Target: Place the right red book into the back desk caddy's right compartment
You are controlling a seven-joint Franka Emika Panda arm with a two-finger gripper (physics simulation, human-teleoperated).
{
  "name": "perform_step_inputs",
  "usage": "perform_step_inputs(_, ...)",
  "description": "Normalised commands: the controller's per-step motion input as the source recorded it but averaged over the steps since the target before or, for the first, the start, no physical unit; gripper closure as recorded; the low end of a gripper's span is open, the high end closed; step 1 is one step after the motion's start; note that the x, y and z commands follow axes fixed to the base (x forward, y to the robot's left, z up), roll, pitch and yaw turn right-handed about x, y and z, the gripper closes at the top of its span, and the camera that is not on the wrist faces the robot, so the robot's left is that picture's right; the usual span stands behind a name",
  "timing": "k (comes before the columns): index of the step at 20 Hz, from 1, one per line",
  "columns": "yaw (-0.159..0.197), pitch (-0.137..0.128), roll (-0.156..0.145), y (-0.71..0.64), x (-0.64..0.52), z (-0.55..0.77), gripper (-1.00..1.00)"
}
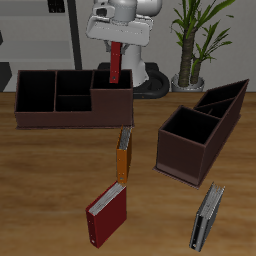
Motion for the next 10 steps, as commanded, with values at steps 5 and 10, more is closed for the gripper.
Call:
perform_step_inputs(5,-0.015,0.046,-0.005,-0.04,0.05,-0.28,1.00)
perform_step_inputs(10,-0.006,0.057,0.019,0.02,-0.05,-0.32,1.00)
